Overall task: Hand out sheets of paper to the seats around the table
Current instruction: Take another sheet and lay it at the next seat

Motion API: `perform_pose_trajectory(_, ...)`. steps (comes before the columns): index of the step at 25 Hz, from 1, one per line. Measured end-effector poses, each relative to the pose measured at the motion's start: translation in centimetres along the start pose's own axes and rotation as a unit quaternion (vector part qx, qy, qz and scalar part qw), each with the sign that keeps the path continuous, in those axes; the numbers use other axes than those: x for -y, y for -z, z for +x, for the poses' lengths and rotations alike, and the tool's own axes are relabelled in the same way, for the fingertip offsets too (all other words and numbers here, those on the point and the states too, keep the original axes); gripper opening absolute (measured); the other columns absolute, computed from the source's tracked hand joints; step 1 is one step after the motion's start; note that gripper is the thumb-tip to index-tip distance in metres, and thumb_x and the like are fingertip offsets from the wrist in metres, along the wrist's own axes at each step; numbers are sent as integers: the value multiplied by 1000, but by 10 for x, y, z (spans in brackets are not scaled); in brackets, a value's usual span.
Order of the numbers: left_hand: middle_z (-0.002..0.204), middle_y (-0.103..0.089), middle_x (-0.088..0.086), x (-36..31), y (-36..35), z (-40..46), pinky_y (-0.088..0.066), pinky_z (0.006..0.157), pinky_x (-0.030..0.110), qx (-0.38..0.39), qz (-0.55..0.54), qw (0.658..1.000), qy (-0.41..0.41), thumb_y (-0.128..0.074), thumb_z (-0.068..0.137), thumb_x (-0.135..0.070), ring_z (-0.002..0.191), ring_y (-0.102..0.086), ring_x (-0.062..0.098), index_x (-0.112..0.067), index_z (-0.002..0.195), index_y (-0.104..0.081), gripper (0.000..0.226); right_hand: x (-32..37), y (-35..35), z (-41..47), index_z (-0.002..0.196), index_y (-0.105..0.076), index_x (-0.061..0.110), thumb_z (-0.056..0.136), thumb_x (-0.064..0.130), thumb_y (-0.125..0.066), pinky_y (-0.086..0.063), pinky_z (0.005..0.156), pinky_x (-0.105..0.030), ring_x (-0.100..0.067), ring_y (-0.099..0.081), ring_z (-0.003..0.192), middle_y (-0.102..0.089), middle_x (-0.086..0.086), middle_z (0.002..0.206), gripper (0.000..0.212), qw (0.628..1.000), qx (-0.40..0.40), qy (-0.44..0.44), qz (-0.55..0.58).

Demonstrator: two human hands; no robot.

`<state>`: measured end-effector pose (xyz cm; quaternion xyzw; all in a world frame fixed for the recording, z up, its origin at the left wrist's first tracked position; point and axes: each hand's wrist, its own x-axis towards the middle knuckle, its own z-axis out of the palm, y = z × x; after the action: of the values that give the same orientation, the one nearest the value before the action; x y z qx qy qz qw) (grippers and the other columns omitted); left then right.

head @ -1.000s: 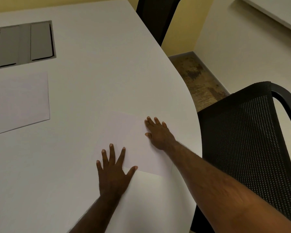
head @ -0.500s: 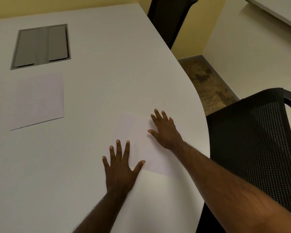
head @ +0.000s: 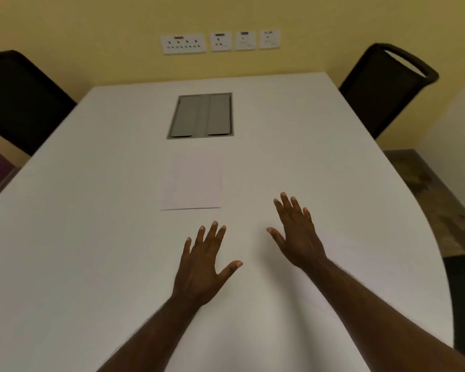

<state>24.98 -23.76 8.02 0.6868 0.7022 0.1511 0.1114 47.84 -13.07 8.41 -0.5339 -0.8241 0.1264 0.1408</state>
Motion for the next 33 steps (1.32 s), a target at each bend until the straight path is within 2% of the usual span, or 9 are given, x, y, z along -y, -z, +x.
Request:
perform_pose_trajectory(6,159,-1,-15,99,55,20,-1,119,34,-36,-14,999,9,-23,78,-83,146,3,5,-34,151,-5,90,103,-44,43,153,0,25,99,44,-39,3,121,-40,-15,14,148,15,6,159,69,999,-14,-7,29)
perform_pose_trajectory(13,161,-10,-11,182,76,74,-6,119,35,-39,-33,999,-1,-28,76,-85,148,-3,8,-32,151,-10,94,165,-88,110,153,-5,23,98,46,-40,3,120,-37,-13,8,148,9,6,160,69,996,-66,-37,52)
perform_pose_trajectory(19,162,-11,-9,224,67,163,-10,118,38,-28,-62,998,1,-36,80,-77,149,-10,13,-31,151,-12,88,149,-116,183,153,-9,19,97,44,-44,-5,120,-42,-22,-1,151,-1,-2,164,70,992,-64,-100,42)
perform_pose_trajectory(23,162,-12,-7,249,47,223,-17,118,43,-10,-61,998,14,-46,86,-65,148,-15,19,-29,152,-15,80,129,-133,233,153,-12,15,96,38,-49,-11,121,-45,-26,-6,150,-4,-5,164,72,993,-28,-112,20)
perform_pose_trajectory(29,162,-8,-6,279,0,268,-18,118,42,95,-10,995,18,-48,90,-56,148,-14,22,-27,152,-12,78,111,-170,275,151,-17,9,93,32,-56,-23,118,-43,-30,-20,147,-14,-11,162,74,989,32,-134,46)
perform_pose_trajectory(33,162,-11,-4,286,-23,273,-10,118,42,96,5,995,3,-46,89,-59,149,-10,21,-25,152,-16,77,106,-182,285,145,-31,5,90,25,-61,-32,112,-40,-32,-38,136,-35,-14,152,66,983,-35,-153,98)
